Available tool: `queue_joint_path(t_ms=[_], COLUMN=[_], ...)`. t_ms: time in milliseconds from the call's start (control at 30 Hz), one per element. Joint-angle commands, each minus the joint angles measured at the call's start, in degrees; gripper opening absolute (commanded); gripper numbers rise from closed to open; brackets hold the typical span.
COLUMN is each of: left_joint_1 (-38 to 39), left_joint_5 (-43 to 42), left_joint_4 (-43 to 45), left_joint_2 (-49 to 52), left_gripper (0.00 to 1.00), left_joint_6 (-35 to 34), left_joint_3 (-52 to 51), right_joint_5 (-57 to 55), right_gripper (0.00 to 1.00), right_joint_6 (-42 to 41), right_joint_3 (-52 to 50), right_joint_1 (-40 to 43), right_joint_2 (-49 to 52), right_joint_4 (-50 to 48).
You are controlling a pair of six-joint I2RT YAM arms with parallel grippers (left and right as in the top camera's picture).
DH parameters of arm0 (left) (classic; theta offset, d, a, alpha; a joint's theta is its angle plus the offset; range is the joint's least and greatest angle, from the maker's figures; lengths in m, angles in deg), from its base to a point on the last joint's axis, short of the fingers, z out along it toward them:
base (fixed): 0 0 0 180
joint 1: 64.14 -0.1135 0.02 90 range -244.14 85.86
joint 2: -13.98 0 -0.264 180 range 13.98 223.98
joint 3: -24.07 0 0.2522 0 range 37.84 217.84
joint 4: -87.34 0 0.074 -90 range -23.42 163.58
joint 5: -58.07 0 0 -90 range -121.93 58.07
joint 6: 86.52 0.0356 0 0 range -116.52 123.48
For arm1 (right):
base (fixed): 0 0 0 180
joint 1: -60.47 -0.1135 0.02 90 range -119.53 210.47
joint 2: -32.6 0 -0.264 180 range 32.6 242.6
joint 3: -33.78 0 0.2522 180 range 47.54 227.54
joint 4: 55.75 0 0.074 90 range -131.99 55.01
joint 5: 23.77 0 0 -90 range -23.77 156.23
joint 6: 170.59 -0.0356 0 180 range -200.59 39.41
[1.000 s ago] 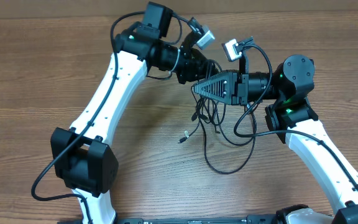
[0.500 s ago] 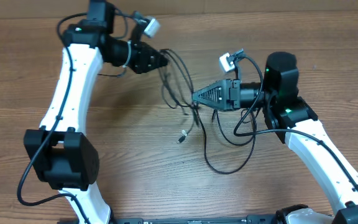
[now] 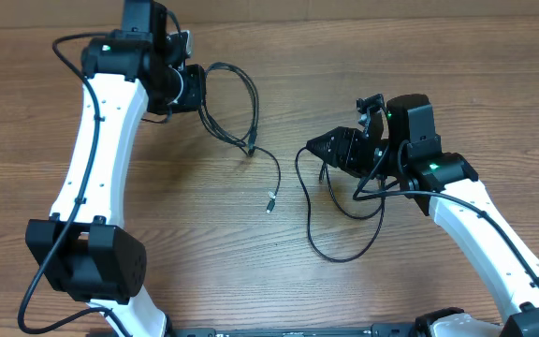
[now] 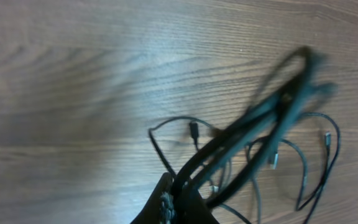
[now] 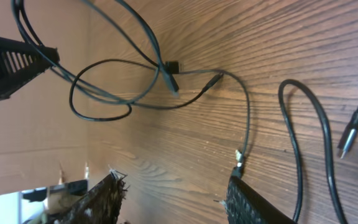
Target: Untangle cables
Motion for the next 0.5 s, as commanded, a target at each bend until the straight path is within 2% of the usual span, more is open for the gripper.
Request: queue_joint_path(t_ms=[0,200,467], left_joint_1=[5.2,14.3,21.5], left_joint_5=[2.1,8.3,6.2], left_joint_4=[-0.6,-0.9,-1.4], left_joint_2=[-1.5,-1.5,-1.5], left_gripper=[0.04,0.04,0.04], left_joint_6=[-8.3,-2.4,2.7], left_joint_3=[0.2,0.2,0.2], right_joint_5=[-1.7,-2.0,-4.6], right_gripper=[0.52,0.52,0.40], right_joint_6=[2.4,7.1,7.5], right_joint_3=[0.4,0.4,0.4], right_joint_1=[-2.2,-5.7,-6.1], right_joint_2=[-0.3,-0.3,-0.3], right_joint_4=[-1.0,-4.1,-8.4])
